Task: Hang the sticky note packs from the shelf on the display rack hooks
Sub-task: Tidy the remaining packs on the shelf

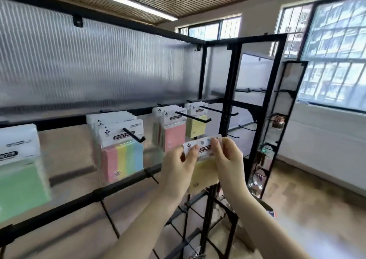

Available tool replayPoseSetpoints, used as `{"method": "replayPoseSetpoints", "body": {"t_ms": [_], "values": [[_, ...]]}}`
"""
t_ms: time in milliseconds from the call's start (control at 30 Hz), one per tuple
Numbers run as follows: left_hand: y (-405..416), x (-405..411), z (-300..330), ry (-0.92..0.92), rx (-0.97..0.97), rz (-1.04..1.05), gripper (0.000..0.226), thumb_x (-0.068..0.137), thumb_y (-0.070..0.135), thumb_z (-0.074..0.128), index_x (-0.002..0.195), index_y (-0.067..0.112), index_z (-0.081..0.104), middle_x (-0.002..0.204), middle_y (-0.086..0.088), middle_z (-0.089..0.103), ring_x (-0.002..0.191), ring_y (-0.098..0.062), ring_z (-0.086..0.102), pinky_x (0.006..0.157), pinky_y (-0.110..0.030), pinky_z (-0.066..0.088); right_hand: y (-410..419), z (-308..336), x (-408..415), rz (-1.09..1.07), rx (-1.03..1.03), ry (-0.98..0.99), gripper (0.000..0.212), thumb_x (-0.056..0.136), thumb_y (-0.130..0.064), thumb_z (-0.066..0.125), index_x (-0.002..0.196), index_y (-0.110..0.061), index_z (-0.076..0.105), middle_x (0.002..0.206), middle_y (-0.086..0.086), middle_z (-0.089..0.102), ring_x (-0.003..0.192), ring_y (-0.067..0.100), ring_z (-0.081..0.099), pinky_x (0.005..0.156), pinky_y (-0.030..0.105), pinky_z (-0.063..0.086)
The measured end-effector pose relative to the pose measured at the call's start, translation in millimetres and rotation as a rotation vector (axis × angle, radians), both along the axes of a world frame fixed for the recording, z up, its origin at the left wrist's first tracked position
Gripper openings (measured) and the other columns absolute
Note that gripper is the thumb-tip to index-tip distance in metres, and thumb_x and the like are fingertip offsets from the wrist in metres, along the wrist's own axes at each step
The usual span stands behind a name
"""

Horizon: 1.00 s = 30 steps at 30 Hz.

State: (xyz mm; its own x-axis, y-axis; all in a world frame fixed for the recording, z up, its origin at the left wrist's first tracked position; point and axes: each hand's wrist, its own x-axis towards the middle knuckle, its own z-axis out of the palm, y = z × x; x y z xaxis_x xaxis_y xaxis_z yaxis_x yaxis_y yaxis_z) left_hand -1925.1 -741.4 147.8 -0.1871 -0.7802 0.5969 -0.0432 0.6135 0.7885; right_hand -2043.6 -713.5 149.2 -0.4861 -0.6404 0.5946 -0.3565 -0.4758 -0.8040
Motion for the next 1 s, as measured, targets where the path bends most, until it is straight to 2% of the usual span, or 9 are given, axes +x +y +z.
{"method": "replayPoseSetpoints", "body": {"t_ms": [133, 267, 367, 400, 467, 567, 733, 867, 1000], "values": [[-24, -43, 1, -0.017, 0.009, -0.092, 0.038, 0.09, 0.046, 0.052, 0.07, 0.014, 0.059, 0.055, 0.001, 0.055, 0.049, -0.018, 0.049, 0.049, -0.029, 0.04, -23, 0, -40, -0.105, -0.027, -0.029, 0.027, 0.095, -0.022, 0.056, 0.072, -0.01, 0.052, 0.063, -0.004, 0.049, 0.06, 0.006, 0.042, 0.056, 0.018, 0.035], [-45, -81, 14, 0.013, 0.048, -0.176, 0.031, 0.093, 0.041, 0.053, 0.079, 0.015, 0.063, 0.061, 0.006, 0.06, 0.057, -0.009, 0.056, 0.056, -0.025, 0.045, -44, 7, -76, -0.173, -0.086, -0.063, 0.028, 0.096, -0.021, 0.056, 0.075, -0.003, 0.052, 0.067, 0.008, 0.049, 0.06, 0.012, 0.043, 0.055, 0.017, 0.037], [-61, -107, 26, 0.04, 0.032, -0.193, 0.041, 0.094, 0.041, 0.053, 0.081, 0.002, 0.059, 0.07, -0.019, 0.06, 0.059, -0.024, 0.053, 0.058, -0.039, 0.045, -57, 17, -97, -0.207, -0.112, -0.071, 0.029, 0.096, -0.023, 0.056, 0.076, -0.002, 0.051, 0.068, 0.007, 0.048, 0.061, 0.011, 0.042, 0.055, 0.016, 0.037], [-65, -115, 29, 0.043, 0.031, -0.182, 0.044, 0.093, 0.042, 0.053, 0.08, 0.0, 0.056, 0.069, -0.021, 0.057, 0.058, -0.026, 0.051, 0.055, -0.038, 0.043, -61, 20, -104, -0.219, -0.115, -0.08, 0.028, 0.096, -0.024, 0.056, 0.076, -0.005, 0.052, 0.068, 0.004, 0.049, 0.06, 0.009, 0.044, 0.055, 0.016, 0.038], [-73, -127, 31, 0.035, 0.021, -0.164, 0.045, 0.093, 0.042, 0.053, 0.073, 0.003, 0.05, 0.06, -0.014, 0.047, 0.051, -0.014, 0.043, 0.047, -0.026, 0.036, -69, 25, -114, -0.226, -0.117, -0.108, 0.026, 0.096, -0.024, 0.056, 0.073, -0.014, 0.052, 0.066, -0.002, 0.051, 0.058, 0.007, 0.047, 0.055, 0.018, 0.041], [-81, -140, 30, 0.047, 0.021, -0.168, 0.044, 0.093, 0.04, 0.054, 0.07, 0.003, 0.048, 0.059, -0.009, 0.043, 0.049, -0.005, 0.037, 0.048, -0.018, 0.034, -79, 26, -127, -0.222, -0.095, -0.11, 0.025, 0.096, -0.024, 0.056, 0.072, -0.017, 0.053, 0.068, 0.0, 0.053, 0.063, 0.014, 0.048, 0.061, 0.028, 0.042], [-88, -146, 27, 0.059, -0.049, -0.141, 0.036, 0.094, 0.035, 0.056, 0.06, 0.031, 0.046, 0.052, 0.009, 0.045, 0.05, -0.005, 0.041, 0.049, -0.014, 0.033, -92, 20, -136, -0.175, -0.079, -0.077, 0.025, 0.096, -0.023, 0.057, 0.071, -0.019, 0.056, 0.068, -0.001, 0.053, 0.065, 0.01, 0.047, 0.061, 0.023, 0.039], [-92, -151, 25, 0.03, -0.105, -0.082, 0.04, 0.094, 0.038, 0.052, 0.083, 0.001, 0.062, 0.066, -0.015, 0.053, 0.06, -0.023, 0.046, 0.053, -0.028, 0.037, -103, 18, -144, -0.091, -0.097, -0.065, 0.025, 0.096, -0.022, 0.056, 0.07, -0.019, 0.056, 0.059, -0.016, 0.052, 0.06, 0.0, 0.044, 0.059, 0.013, 0.037], [-88, -156, 26, 0.051, -0.142, -0.001, 0.033, 0.093, 0.034, 0.053, 0.082, 0.005, 0.063, 0.069, -0.012, 0.055, 0.063, -0.024, 0.05, 0.056, -0.032, 0.041, -112, 21, -149, 0.033, -0.118, -0.089, 0.03, 0.096, -0.025, 0.057, 0.067, -0.017, 0.052, 0.057, -0.015, 0.046, 0.056, 0.002, 0.039, 0.055, 0.015, 0.034]]}}
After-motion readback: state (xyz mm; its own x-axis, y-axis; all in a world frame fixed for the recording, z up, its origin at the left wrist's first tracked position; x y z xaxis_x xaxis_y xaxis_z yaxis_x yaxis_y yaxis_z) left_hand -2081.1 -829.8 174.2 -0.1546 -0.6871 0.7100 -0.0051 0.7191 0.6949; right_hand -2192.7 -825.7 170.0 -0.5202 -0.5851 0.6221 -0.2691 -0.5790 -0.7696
